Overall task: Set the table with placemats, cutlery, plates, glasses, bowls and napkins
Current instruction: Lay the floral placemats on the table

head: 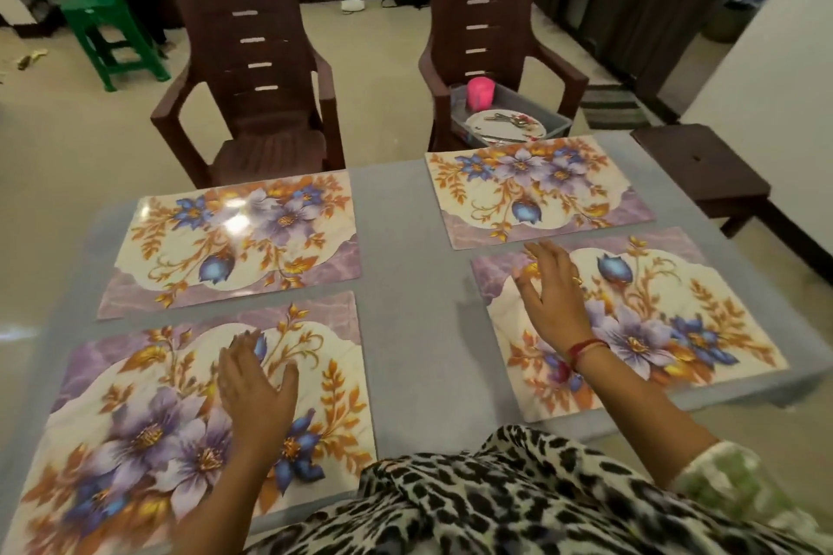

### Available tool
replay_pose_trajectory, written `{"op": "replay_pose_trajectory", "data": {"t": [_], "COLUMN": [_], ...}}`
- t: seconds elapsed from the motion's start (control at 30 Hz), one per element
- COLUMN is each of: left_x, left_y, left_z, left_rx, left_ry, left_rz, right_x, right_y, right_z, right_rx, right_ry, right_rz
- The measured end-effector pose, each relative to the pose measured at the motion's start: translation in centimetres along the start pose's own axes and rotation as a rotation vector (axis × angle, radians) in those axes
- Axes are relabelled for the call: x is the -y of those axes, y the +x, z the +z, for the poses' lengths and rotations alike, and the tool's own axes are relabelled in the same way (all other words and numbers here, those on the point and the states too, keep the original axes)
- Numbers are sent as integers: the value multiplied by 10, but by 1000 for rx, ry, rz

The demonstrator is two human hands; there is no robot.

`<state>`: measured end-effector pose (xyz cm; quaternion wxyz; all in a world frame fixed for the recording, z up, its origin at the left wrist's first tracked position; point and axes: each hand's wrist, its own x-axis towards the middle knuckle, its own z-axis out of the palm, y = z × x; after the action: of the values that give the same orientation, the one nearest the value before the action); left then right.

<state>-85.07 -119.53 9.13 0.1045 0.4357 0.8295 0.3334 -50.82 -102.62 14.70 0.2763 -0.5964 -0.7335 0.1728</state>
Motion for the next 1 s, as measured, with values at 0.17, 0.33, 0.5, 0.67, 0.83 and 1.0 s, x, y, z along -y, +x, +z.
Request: {"op": "replay_pose_trajectory", "data": {"t": [0.17, 0.33, 0.5, 0.67, 0.83, 1.0], "left_x": [2, -17, -82, -164, -220, -244], "left_y": [-5, -4, 0, 7, -3, -26], "left_z": [9, 34, 80, 152, 198, 197], "left_rx": [1, -2, -10, -24, -70, -107], "left_ry": [5, 0, -24, 34, 146, 199], "left_rz": [8, -35, 2, 74, 33, -65], "right_x": [-21, -61, -132, -209, -225, -213], "right_y": [0, 13, 18, 18, 18, 5], "right_z": [-14, -50, -67, -56, -35, -30], "right_rx": [-35, -141, -18, 561, 593, 597], "right_ry": [16, -8, -199, -485, -402, -319], "right_rz": [44, 90, 177, -13, -159, -111]}}
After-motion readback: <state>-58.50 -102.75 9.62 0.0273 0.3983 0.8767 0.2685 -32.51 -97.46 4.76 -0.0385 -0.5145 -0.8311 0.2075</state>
